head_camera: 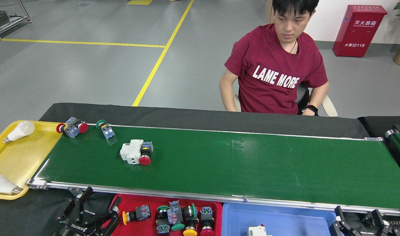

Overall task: Pick switch part from conveyor to tray
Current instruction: 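Grasp a white breaker module with the left gripper and lift it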

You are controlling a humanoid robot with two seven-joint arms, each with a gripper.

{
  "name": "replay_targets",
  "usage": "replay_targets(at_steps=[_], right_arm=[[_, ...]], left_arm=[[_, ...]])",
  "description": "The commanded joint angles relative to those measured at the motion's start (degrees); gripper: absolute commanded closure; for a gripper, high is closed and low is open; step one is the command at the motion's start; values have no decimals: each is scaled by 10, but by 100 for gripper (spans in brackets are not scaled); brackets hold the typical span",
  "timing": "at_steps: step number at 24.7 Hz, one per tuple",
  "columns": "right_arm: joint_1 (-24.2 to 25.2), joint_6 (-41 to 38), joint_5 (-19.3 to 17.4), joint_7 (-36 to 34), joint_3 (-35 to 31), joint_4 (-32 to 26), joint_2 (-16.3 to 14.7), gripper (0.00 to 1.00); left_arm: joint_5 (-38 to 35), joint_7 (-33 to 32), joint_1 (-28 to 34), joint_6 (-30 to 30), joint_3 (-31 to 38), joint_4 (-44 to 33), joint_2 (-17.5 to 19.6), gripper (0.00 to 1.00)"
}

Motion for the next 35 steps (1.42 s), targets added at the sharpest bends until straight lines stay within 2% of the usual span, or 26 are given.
replay_targets(at_steps=[1,3,6,14,21,24,25,26,28,30,32,35], right_arm=[[-4,2,0,-5,-4,-7,-2,2],[-4,2,0,-5,-4,-6,-3,2],[-4,2,0,-5,-2,-6,-3,2],[-6,2,0,-5,-2,-5,-3,2],[-6,1,2,-13,3,-5,-3,2],[-6,1,1,-13,3,-5,-3,2],[-6,0,1,-13,3,-5,-3,2],[-7,0,1,-13,3,-5,-3,2],[-8,0,1,-13,3,-5,-3,2],[-8,0,1,-13,3,-5,-4,2],[-9,0,1,-13,4,-5,-3,2],[-10,0,1,-13,7,-5,-3,2]], left_arm=[[-29,1,-35,35,1,27,-2,0],[-60,2,-85,71,-7,81,-2,0],[-67,2,-135,94,-22,148,4,0],[-88,2,-233,140,-23,263,7,0],[-87,7,-262,162,-23,334,30,0],[-87,7,-280,182,-23,363,32,3],[-87,7,-290,192,-23,377,32,7],[-87,7,-301,198,-23,392,32,14],[-87,8,-321,201,-25,424,33,42],[-85,8,-332,201,-26,449,34,66],[-84,15,-335,201,-26,467,38,76],[-84,44,-335,201,-27,470,40,86]])
